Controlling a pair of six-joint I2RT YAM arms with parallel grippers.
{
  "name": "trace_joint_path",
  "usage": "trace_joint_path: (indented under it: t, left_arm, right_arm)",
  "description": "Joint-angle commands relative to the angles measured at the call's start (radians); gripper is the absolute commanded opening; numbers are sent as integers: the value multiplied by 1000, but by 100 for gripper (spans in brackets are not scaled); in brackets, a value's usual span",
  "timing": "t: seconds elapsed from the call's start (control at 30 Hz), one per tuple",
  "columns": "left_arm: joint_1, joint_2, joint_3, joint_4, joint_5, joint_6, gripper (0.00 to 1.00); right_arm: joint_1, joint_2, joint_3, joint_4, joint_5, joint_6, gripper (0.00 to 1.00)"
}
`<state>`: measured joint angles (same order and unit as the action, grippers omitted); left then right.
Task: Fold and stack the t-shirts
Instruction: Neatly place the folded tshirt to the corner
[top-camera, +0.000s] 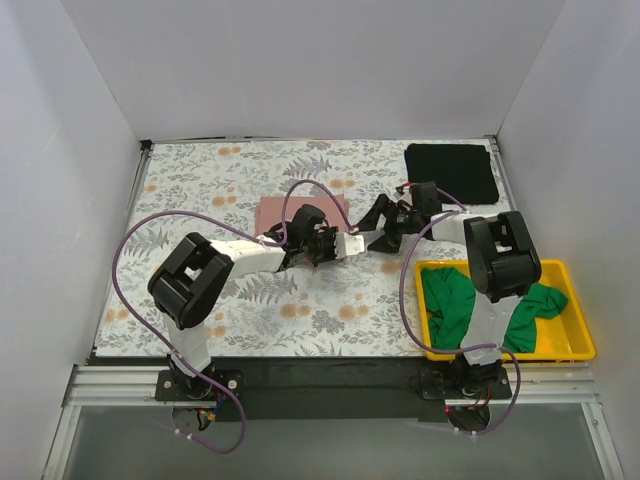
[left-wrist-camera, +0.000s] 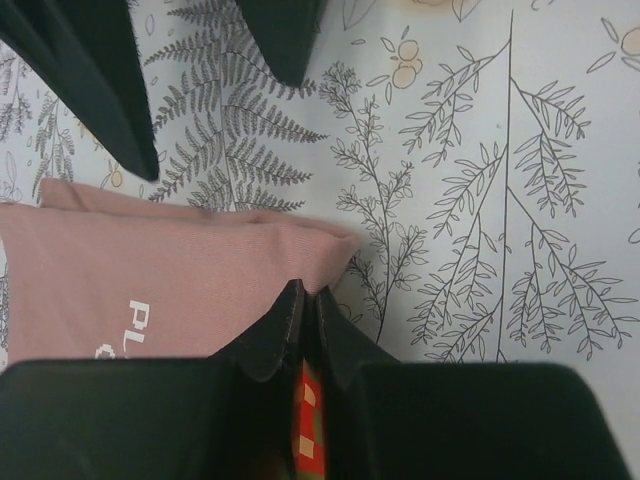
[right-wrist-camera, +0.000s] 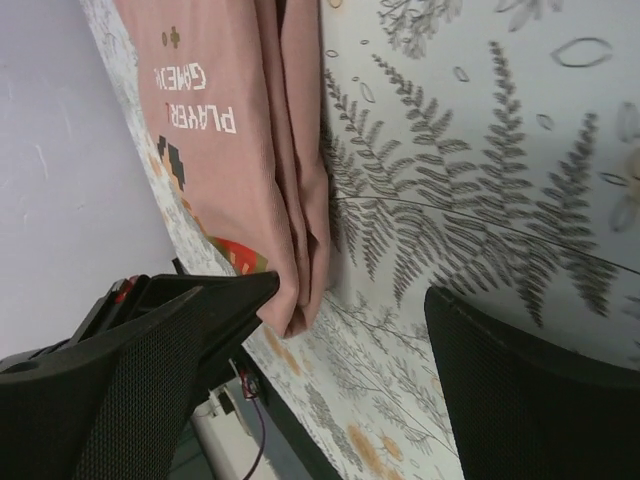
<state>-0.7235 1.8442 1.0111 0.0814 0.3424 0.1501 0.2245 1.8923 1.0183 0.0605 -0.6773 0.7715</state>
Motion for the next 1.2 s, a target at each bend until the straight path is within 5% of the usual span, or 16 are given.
trace_joint_path:
  t: [0.0,0.27,0.73,0.83,0.87,0.97,1.1,1.13,1.17]
  left_arm:
    - [15,-83,53,-26,70,-53,0]
    - [35,-92,101,-52,96,-110,0]
    - [39,-91,104,-52,118,-142,0]
    - [44,-83,113,-49,115,-174,0]
    - [44,-85,113,-52,116,-194,0]
    - [56,-109,126,-75,128,-277,13]
    - [113,-161,173,-198,136,-445,44]
    - [125,-171,193,-241,135,-473,55]
    - [137,-184,202,-264,135,-498,82]
  right_arm:
    - [50,42,38,156,-12,109,94]
    - [125,132,31,257,85,261,84]
    - [162,340,195,354,291,380,45]
    - [171,349,209,363,315,355,19]
    - [171,350,221,361,321,286,2]
    - [154,363,351,252,315,119,1]
    - [138,381,620,-115,379,-252,1]
    - [130,376,658,-201,404,-375,1]
    - [127,373,722,-238,429,-450,1]
